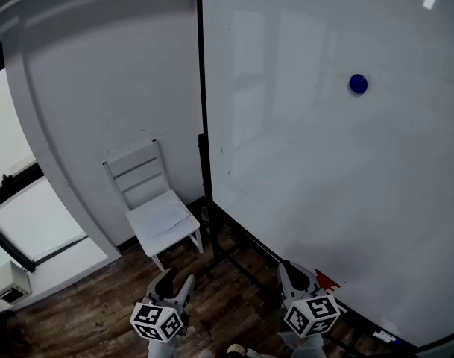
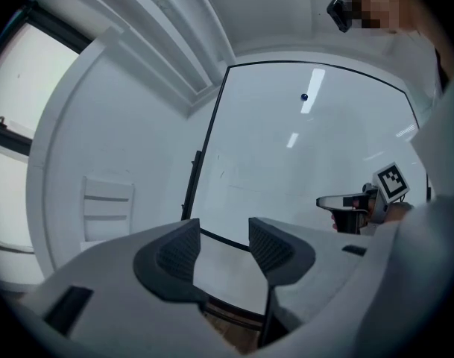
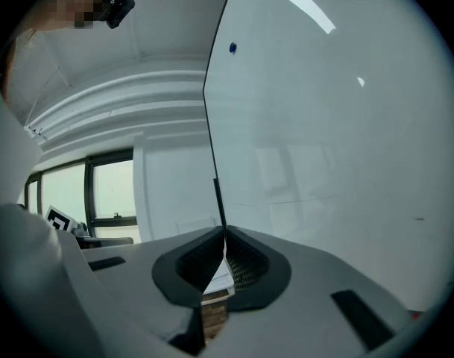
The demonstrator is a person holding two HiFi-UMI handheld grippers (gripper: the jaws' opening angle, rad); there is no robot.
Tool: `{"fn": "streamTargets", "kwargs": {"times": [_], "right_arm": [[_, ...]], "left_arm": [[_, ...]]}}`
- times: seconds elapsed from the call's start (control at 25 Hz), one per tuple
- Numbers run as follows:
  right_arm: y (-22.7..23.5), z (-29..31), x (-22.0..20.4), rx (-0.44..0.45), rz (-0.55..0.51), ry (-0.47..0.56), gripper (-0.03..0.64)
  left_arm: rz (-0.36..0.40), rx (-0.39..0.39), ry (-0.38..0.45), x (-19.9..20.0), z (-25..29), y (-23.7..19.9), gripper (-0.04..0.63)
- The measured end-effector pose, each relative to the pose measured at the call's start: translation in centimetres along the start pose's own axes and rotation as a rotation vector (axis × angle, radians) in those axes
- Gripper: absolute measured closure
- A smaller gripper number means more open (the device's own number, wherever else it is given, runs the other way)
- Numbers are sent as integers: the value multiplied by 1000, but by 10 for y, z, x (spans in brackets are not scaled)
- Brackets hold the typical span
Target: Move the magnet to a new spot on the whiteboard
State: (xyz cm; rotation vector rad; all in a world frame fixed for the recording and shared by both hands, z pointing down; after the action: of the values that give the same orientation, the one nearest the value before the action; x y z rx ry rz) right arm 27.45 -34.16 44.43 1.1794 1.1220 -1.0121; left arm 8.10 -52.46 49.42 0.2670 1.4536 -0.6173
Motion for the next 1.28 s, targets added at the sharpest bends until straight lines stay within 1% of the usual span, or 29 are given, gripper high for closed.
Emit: {"fn": "streamTargets", "kwargs": {"times": [0.16, 0.36, 0.6, 0.84, 1.08, 1.28], "right_arm": [[10, -12, 5, -68, -15, 4, 584], [21, -43, 7, -177, -27, 7, 584], [27, -83, 9, -351, -21, 35, 584], [10, -119, 5, -528, 14, 55, 584], [-10, -140, -7, -655, 47, 58, 584], [-17, -152, -6, -722, 28, 68, 584]], "left_arm": [[-14, -80, -10, -2, 28, 15, 396], [-15, -220, -28, -7, 57, 53, 396], [2, -404, -57, -6, 82, 96, 396], [47, -571, -99, 2, 88, 124, 396], [89, -695, -130, 1, 85, 142, 396], [119, -763, -122, 2, 86, 159, 396]]}}
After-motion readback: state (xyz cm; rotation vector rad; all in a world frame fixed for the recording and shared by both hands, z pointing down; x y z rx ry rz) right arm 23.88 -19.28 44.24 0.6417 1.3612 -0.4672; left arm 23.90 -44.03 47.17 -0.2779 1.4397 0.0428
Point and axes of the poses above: the fingertips, and each gripper's own axes: z forward along the fingers, y to its right, x out of its top, the point moved 2 cm from there along -z, backward along the fingers, and after that the axes turned 13 degrees about x, right-handed, at the moved point
